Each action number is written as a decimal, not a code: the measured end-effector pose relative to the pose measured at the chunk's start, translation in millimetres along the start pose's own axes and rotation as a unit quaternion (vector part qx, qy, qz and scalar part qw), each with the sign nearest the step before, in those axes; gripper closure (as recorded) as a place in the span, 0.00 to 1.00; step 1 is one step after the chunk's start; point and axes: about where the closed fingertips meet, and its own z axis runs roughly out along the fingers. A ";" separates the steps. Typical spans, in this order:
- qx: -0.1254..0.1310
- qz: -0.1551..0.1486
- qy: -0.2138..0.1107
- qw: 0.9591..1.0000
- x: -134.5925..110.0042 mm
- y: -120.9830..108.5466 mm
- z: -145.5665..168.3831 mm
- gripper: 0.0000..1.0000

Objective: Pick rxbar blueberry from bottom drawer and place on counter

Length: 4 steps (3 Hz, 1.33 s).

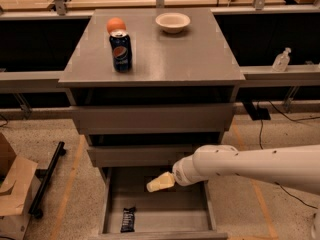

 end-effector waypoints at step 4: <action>-0.102 0.072 0.013 0.992 28.2 38.1 186.3 0.00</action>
Offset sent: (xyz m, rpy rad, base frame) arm -0.0108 0.0932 -0.1607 0.1437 0.1540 0.0277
